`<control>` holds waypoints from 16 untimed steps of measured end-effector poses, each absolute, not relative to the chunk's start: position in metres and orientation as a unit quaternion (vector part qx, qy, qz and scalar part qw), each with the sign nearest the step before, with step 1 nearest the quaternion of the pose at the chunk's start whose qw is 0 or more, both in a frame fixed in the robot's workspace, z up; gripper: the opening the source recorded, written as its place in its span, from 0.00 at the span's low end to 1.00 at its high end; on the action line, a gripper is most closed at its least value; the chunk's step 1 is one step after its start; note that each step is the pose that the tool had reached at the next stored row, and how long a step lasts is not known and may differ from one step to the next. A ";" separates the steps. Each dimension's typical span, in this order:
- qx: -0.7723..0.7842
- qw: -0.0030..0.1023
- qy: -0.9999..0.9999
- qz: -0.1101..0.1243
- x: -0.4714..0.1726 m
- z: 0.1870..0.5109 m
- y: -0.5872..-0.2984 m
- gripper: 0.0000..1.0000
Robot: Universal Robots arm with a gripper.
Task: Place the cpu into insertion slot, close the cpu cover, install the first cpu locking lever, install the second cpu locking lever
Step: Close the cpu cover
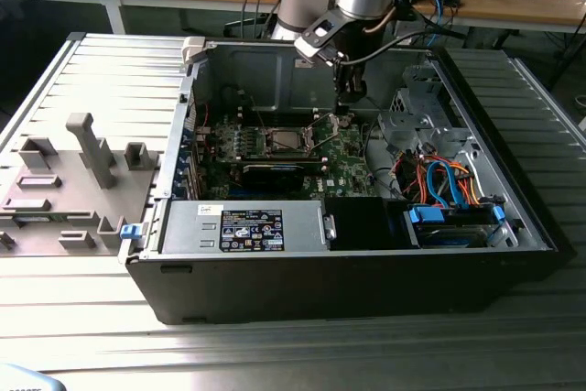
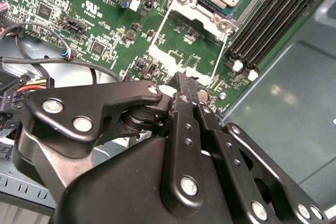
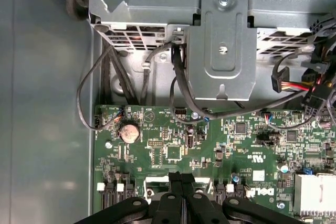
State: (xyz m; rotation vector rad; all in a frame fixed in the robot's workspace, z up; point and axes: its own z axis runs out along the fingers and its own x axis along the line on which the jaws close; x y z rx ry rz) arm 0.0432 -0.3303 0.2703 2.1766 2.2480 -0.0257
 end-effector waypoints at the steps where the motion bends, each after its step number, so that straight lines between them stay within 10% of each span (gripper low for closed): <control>1: 0.696 0.006 0.718 -0.008 0.044 0.270 -0.330 0.11; 16: 0.695 0.006 0.719 -0.008 0.051 0.263 -0.330 0.11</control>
